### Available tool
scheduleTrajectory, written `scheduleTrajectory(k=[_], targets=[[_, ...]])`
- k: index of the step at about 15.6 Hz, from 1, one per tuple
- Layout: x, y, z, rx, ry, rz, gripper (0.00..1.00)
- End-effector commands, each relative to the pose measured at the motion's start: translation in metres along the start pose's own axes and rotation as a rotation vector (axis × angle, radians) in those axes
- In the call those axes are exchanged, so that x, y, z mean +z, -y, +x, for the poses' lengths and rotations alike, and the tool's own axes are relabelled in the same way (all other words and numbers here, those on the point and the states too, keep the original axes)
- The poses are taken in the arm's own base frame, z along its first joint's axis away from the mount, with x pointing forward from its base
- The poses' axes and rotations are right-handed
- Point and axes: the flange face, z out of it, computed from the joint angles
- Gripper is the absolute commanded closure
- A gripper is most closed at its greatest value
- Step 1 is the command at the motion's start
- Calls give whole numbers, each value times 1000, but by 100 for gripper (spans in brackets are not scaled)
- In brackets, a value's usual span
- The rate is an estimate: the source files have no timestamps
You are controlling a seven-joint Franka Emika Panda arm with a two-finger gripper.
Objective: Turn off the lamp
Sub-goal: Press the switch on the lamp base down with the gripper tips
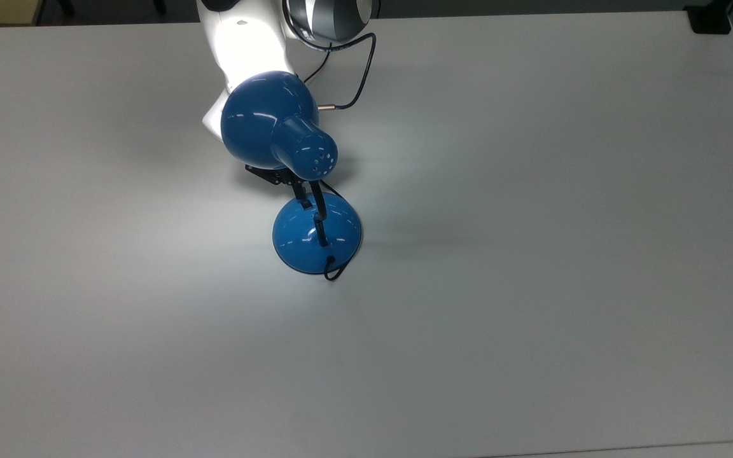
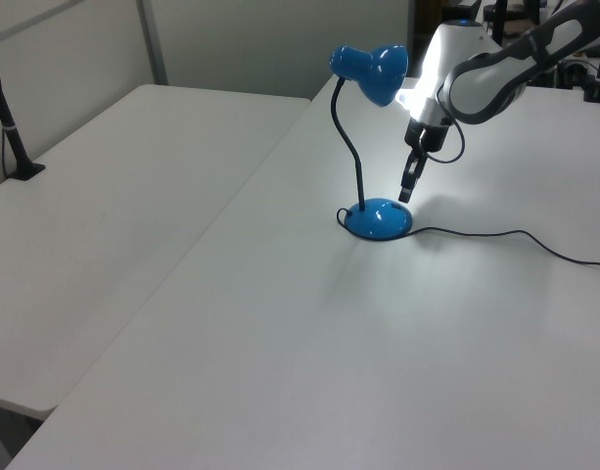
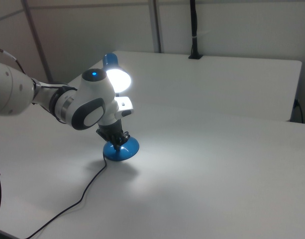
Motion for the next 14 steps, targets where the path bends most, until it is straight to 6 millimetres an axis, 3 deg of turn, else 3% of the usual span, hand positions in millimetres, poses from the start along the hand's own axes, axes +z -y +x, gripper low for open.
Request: scheduleTrajectory(k=[1,7,14], targets=[[11,7,1,25,-25,8,100],[20,8,0,35,-21,16,100],[33,9,-28,-10,197,38,100]])
